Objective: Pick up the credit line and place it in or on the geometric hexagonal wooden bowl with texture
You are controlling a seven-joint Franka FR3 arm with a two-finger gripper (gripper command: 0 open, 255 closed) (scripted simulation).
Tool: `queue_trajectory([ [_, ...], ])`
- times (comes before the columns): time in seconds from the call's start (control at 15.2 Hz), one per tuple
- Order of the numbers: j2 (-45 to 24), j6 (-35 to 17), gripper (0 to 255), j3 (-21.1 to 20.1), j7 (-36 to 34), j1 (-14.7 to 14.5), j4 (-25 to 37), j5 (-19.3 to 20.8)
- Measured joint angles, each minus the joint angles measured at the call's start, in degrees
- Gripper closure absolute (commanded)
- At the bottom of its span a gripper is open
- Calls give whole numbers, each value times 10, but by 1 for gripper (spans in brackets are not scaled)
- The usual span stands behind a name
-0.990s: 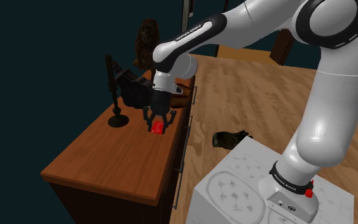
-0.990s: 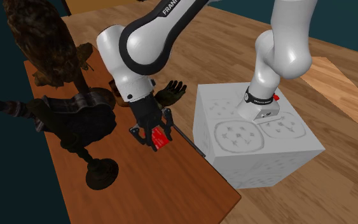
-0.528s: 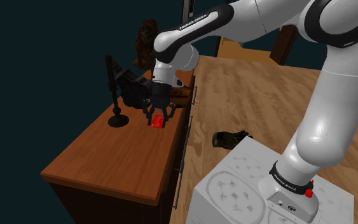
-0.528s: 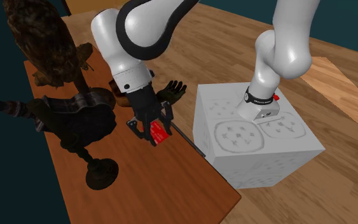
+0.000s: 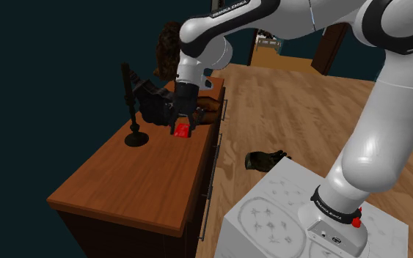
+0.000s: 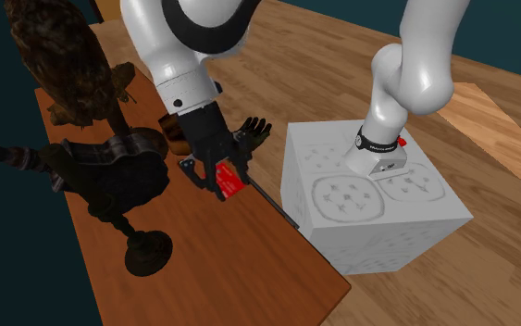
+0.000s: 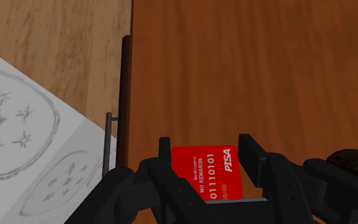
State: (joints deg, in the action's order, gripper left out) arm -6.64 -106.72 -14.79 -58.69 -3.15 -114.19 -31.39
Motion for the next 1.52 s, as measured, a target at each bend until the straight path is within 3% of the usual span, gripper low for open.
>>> queue_trajectory([
  [0.99, 34, 94, 255, 4, -44, 6, 69, 5],
  [1.52, -8, 165, 255, 46, 13, 54, 143, 35],
])
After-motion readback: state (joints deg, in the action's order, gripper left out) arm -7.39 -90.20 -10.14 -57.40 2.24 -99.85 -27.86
